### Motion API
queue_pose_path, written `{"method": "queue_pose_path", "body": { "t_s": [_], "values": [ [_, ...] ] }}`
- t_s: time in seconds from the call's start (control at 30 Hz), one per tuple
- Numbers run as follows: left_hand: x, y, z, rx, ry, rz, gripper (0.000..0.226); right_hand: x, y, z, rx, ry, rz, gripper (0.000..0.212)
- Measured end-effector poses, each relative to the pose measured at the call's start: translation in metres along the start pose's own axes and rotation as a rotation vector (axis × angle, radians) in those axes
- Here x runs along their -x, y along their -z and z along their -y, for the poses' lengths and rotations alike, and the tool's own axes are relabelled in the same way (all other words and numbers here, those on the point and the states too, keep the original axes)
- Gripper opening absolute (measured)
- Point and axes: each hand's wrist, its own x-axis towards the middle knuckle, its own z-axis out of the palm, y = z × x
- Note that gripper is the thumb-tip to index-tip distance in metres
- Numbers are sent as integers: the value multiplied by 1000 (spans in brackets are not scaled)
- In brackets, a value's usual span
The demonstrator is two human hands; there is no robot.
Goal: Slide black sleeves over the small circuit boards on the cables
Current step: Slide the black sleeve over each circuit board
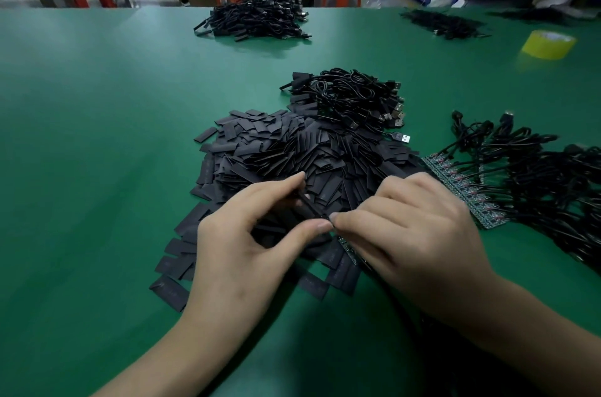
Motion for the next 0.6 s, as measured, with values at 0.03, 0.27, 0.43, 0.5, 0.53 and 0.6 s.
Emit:
{"method": "queue_pose_path", "body": {
  "t_s": [0.03,0.27,0.43,0.5,0.53,0.6],
  "values": [
    [0,0,1,30,14,8,53,0,0,2,-6,2,4,20],
    [-3,1,0,63,-64,-8,58,0,2,2,-327,-224,150,14],
    [-4,4,-3,-13,-167,-17,54,0,6,3,-524,-344,201,13],
    [-5,5,-4,-31,-189,-19,53,-1,5,4,-547,-354,217,12],
    [-5,5,-4,-40,-199,-20,52,-1,5,4,-552,-355,223,10],
    [-5,5,-5,-57,-217,-21,50,-1,5,5,-559,-351,226,7]
  ]
}}
